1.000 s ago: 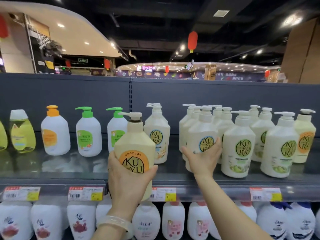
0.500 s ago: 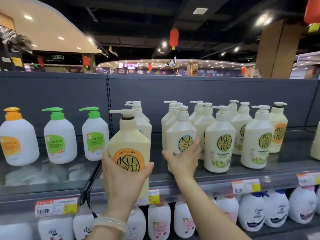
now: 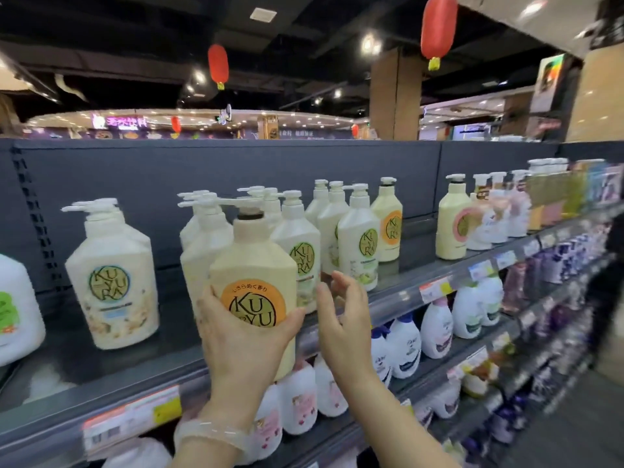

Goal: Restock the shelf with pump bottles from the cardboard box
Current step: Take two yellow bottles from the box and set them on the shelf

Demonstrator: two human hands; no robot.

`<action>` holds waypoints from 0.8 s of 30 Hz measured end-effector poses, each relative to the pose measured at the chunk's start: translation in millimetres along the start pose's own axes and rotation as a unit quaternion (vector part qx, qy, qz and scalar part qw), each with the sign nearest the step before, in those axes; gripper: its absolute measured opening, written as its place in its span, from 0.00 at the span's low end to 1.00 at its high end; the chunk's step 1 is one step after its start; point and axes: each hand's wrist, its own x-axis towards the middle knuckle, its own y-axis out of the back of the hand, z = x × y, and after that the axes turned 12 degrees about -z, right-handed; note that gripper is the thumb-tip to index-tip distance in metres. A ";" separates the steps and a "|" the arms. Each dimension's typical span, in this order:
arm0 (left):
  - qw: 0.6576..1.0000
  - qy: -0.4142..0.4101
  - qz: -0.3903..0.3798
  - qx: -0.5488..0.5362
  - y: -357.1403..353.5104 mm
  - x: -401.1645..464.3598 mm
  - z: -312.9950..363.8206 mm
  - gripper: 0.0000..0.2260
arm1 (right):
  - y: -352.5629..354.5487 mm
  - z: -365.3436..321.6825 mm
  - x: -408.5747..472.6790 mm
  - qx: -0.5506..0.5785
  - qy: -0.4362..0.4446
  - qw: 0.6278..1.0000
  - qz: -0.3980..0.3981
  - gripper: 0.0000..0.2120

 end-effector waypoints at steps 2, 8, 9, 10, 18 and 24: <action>0.999 -0.006 -0.039 -0.012 -33.9 -5.0 8.9 0.49 | 34.0 9.3 6.9 -0.021 -0.011 0.999 0.023 0.13; 0.992 -0.012 -0.124 -0.027 -144.4 -12.0 28.6 0.53 | 142.7 56.5 35.5 -0.112 -0.057 0.990 0.069 0.18; 0.991 -0.014 -0.130 -0.031 -164.0 -11.1 31.1 0.53 | 160.6 66.0 42.9 -0.121 -0.067 0.988 0.072 0.18; 0.990 -0.015 -0.136 -0.038 -183.5 -9.8 34.3 0.53 | 178.0 75.1 51.2 -0.124 -0.073 0.987 0.074 0.17; 0.997 -0.007 -0.064 -0.041 -324.3 40.4 62.5 0.50 | 271.0 139.2 132.9 -0.105 -0.061 0.993 -0.001 0.14; 0.999 0.011 0.043 -0.019 -368.4 92.4 57.9 0.48 | 288.6 165.8 182.9 -0.077 -0.040 0.990 -0.111 0.14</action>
